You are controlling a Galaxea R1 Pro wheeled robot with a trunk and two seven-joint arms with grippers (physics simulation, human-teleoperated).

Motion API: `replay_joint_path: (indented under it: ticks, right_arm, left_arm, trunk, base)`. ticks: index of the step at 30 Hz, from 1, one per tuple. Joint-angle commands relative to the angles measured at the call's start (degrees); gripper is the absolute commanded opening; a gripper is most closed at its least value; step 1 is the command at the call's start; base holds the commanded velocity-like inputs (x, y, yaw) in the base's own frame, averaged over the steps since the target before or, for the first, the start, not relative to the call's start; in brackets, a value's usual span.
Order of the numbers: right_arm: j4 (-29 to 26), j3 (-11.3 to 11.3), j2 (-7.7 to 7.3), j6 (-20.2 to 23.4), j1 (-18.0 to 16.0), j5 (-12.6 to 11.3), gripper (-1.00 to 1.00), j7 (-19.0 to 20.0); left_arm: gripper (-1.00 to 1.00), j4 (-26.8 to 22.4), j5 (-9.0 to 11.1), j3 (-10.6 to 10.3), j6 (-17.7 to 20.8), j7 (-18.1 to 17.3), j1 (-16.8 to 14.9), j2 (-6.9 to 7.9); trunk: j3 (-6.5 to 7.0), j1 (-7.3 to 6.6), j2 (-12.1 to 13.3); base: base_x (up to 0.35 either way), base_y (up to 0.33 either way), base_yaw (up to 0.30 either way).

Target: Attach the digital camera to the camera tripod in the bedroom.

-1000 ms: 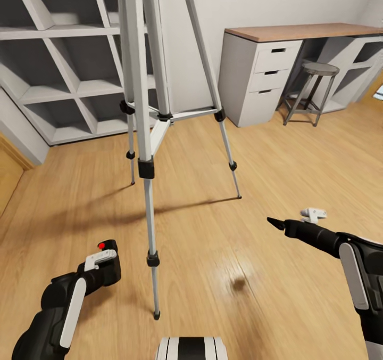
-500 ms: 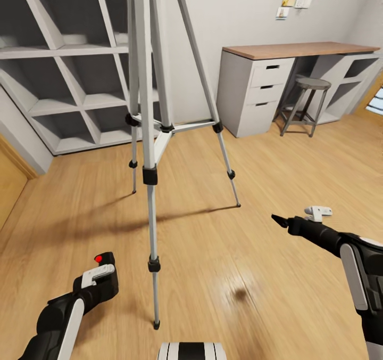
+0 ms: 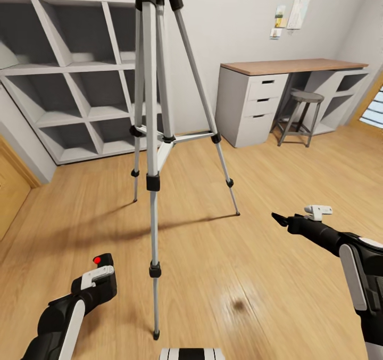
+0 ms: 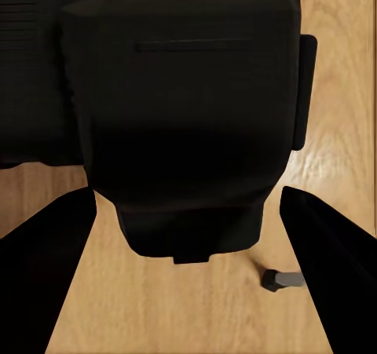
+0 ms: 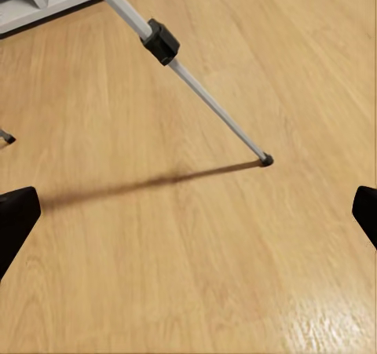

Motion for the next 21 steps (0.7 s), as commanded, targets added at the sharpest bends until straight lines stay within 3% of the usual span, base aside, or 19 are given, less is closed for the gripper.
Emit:
replay_joint_path:
  ticks: [1, 8, 21]
  right_arm:
    - [-0.03, -0.08, -0.04, 0.37, -0.04, -0.26, 1.00, 0.08]
    - [-0.04, -0.16, -0.14, 0.54, -0.04, -0.26, 1.00, 0.18]
    - [-0.04, -0.10, -0.12, 0.58, -0.04, -0.26, 1.00, 0.21]
  left_arm:
    - [-1.00, -0.04, 0.63, 0.03, 0.24, 0.61, -0.03, -0.04]
    - [-1.00, 0.12, 0.89, -0.12, 0.11, 0.79, -0.03, -0.16]
    - [-1.00, 0.15, 0.89, -0.34, 0.18, 0.46, 0.03, -0.17]
  trunk:
    - [0.18, -0.03, 0.00]
    - [1.73, -0.21, 0.09]
    - [1.73, -0.21, 0.09]
  base:
    - [0.000, 0.000, 0.000]
    - [0.000, 0.000, 0.000]
    - [-0.004, -0.009, 0.000]
